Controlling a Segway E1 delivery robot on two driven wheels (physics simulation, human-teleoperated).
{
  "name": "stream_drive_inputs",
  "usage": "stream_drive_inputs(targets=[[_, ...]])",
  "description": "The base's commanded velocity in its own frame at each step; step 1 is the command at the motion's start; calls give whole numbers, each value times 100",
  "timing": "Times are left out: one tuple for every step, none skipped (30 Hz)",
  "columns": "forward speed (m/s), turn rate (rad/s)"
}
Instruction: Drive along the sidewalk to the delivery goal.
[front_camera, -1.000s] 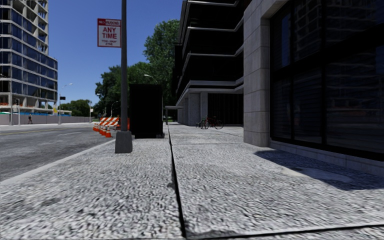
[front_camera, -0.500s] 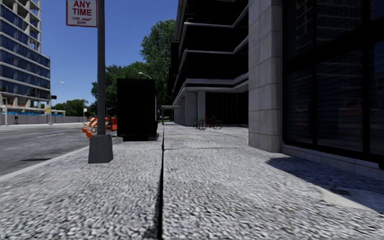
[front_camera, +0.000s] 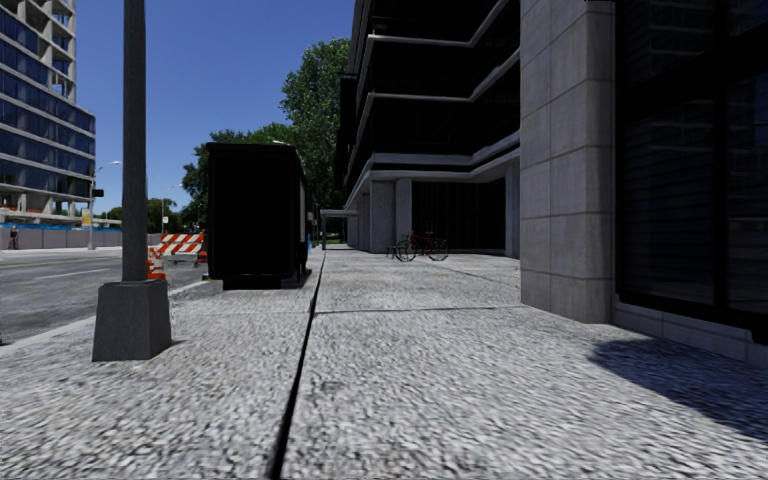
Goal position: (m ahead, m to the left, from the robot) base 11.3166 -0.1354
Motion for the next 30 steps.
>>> stream_drive_inputs(targets=[[200,0],[200,0],[200,0],[200,0],[200,0],[200,0],[200,0],[200,0],[200,0],[200,0],[200,0],[200,0],[200,0],[200,0],[200,9],[200,15],[200,15],[200,17],[200,21],[200,24],[200,24],[200,25],[200,26],[200,30],[200,30],[200,30],[200,31],[200,31],[200,31],[200,31]])
